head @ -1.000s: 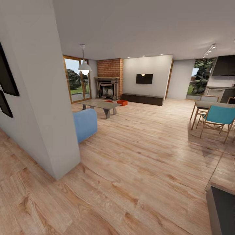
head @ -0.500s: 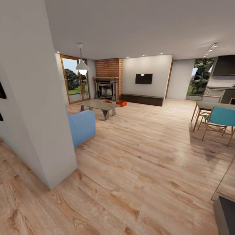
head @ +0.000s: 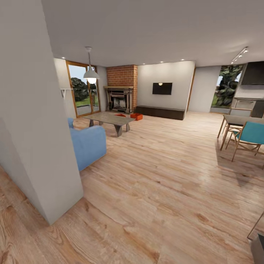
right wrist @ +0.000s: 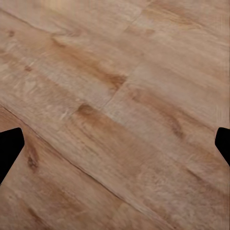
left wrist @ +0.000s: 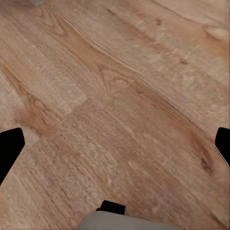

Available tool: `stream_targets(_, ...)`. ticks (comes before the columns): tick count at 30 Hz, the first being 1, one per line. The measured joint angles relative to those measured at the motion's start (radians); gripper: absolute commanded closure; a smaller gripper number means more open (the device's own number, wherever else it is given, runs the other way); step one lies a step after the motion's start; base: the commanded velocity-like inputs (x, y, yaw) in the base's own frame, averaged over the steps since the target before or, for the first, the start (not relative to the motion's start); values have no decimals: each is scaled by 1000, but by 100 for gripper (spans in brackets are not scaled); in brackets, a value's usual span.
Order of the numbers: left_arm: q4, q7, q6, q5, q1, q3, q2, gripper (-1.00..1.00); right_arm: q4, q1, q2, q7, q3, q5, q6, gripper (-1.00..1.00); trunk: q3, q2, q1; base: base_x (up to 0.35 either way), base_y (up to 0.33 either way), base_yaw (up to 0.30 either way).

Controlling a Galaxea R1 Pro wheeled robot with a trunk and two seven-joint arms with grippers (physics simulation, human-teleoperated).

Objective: Move the two storage containers from the living room to the garage. In the garage, place one container on the floor and stack the other container on top of it (either order is fine).

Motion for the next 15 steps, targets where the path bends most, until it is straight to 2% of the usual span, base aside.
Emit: stream_targets(15, 0, 0, 0, 0, 0, 0, 0, -100, 0, 0, 0, 0, 1, 0, 0, -100, 0, 0, 0, 327, 0, 0)
